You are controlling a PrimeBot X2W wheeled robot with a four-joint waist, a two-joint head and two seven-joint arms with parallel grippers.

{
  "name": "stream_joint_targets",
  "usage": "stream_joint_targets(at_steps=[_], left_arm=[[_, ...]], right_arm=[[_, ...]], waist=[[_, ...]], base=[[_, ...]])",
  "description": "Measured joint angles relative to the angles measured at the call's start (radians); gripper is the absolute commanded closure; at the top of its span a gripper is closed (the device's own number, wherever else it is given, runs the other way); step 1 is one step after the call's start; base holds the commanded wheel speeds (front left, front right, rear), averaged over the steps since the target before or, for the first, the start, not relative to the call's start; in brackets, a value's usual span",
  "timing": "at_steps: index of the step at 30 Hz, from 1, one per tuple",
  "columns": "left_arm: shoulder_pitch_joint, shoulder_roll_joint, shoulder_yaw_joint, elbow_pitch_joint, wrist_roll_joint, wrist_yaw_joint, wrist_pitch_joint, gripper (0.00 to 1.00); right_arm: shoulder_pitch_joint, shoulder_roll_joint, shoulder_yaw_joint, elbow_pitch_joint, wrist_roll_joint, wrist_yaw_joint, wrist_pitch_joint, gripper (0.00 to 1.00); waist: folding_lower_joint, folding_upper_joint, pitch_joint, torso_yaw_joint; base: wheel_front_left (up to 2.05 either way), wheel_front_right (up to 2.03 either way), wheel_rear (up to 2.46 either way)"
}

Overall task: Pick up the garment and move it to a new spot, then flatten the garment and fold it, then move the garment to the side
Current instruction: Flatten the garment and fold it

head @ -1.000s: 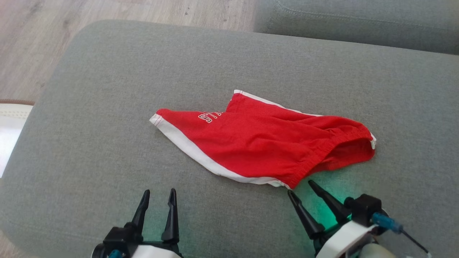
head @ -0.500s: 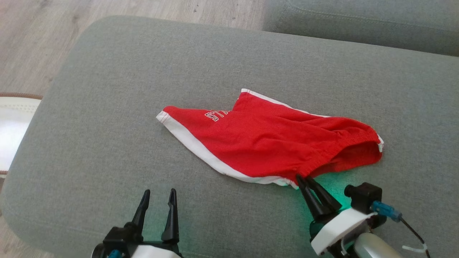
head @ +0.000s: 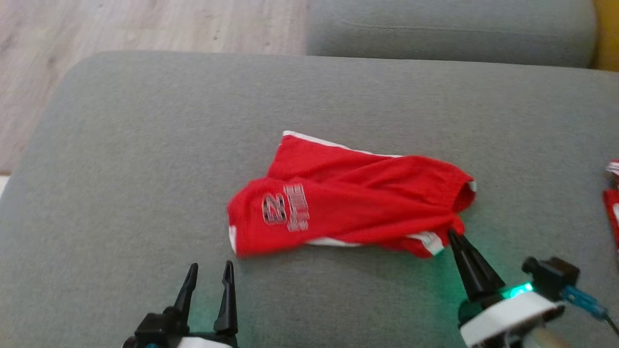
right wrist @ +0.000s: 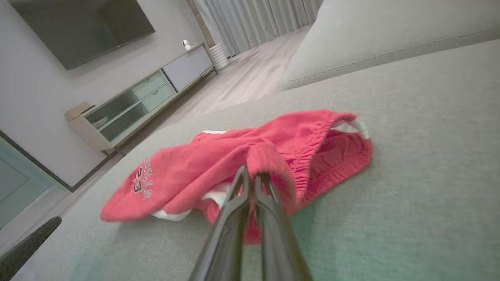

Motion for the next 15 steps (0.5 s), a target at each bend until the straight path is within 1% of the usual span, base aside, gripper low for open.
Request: stream_joint_targets(at_steps=[3,7,10,12,13,14,15], left_arm=[[-0.001,0.0,-0.003,-0.002,0.0,0.0,0.0,0.0],[-0.005,0.0,-0.018,-0.003,0.0,0.0,0.0,0.0],[-0.015,0.0,-0.026,-0.002,0.0,0.0,0.0,0.0],[-0.026,0.0,-0.034,-0.002,0.0,0.0,0.0,0.0],[-0.026,0.0,-0.034,-0.002,0.0,0.0,0.0,0.0],[-0.03,0.0,-0.038,-0.001,0.0,-0.001,0.0,0.0],[-0.033,0.0,-0.044,0.0,0.0,-0.001,0.0,0.0]], right_arm=[[0.039,-0.03,-0.003,-0.035,0.021,0.0,0.0,1.0],[0.032,-0.054,-0.008,-0.043,0.037,0.0,0.0,1.0],[-0.015,-0.051,-0.016,0.015,0.025,0.0,0.012,1.0],[-0.065,-0.046,-0.027,0.081,-0.011,0.0,0.033,1.0],[-0.065,-0.046,-0.027,0.081,-0.011,0.0,0.033,1.0],[-0.091,-0.038,-0.038,0.115,-0.025,0.0,0.039,1.0],[-0.116,-0.026,-0.049,0.154,-0.041,0.0,0.044,0.75]], waist=[[0.0,0.0,-0.002,-0.028],[0.0,0.0,0.015,-0.043],[0.0001,0.0,0.031,-0.041],[0.0,0.0,0.039,-0.031],[0.0,0.0,0.039,-0.031],[0.0001,0.0,0.042,-0.025],[0.0001,0.0,0.044,-0.018]], base=[[0.0,0.0,0.0],[0.0,0.0,0.0],[0.0,0.0,0.0],[0.0,0.0,0.0],[0.0,0.0,0.0],[0.0,0.0,0.0],[0.0,0.0,0.0]])
